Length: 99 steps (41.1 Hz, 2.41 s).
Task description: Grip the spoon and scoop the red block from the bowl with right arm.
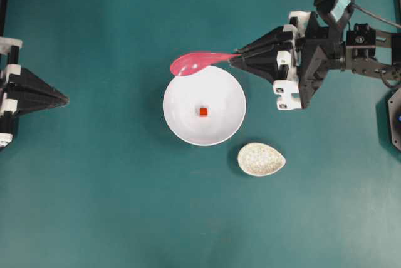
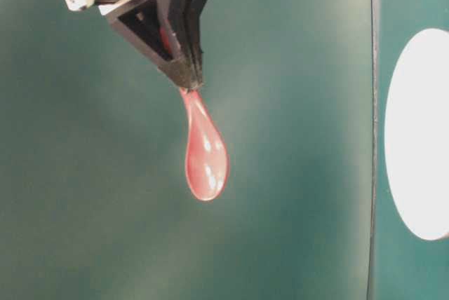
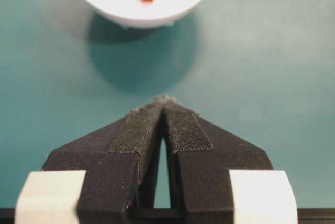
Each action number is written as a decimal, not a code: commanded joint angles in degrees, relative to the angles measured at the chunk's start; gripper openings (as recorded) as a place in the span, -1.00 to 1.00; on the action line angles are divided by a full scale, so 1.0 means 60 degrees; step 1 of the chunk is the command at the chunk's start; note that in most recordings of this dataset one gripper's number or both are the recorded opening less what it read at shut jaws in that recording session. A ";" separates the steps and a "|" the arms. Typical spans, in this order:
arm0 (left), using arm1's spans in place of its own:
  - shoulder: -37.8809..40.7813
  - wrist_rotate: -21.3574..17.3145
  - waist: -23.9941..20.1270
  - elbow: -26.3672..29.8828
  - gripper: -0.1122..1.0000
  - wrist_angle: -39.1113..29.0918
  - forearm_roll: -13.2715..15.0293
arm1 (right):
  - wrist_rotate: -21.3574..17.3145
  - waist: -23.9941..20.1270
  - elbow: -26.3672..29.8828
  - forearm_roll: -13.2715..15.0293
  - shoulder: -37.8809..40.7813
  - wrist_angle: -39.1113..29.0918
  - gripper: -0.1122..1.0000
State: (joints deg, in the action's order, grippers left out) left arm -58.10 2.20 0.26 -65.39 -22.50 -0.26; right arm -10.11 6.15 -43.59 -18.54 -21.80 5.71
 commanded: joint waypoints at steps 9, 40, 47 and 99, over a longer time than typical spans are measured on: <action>0.0044 -0.0015 0.0015 0.0176 -0.80 0.0132 -0.0015 | -0.0015 0.0015 0.0439 -0.0264 -0.0791 -0.1333 -0.67; 0.0015 0.0000 0.0015 0.0176 -0.80 0.0645 -0.0015 | -0.1362 -0.0864 -0.1567 -0.0908 -0.2666 -0.4087 -0.67; 0.0015 -0.0015 0.0015 0.0176 -0.80 0.0630 -0.0029 | -0.1362 -0.1157 -0.1948 -0.0923 -0.2505 -0.4058 -0.67; 0.0015 -0.0073 0.0029 0.0176 -0.80 0.0688 -0.0044 | -0.2681 -0.2402 -0.2871 -0.0937 0.0000 -0.2373 -0.67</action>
State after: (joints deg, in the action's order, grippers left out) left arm -58.18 1.93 0.35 -65.39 -18.90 -0.35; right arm -25.75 -8.09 -61.70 -23.91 -21.53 -7.82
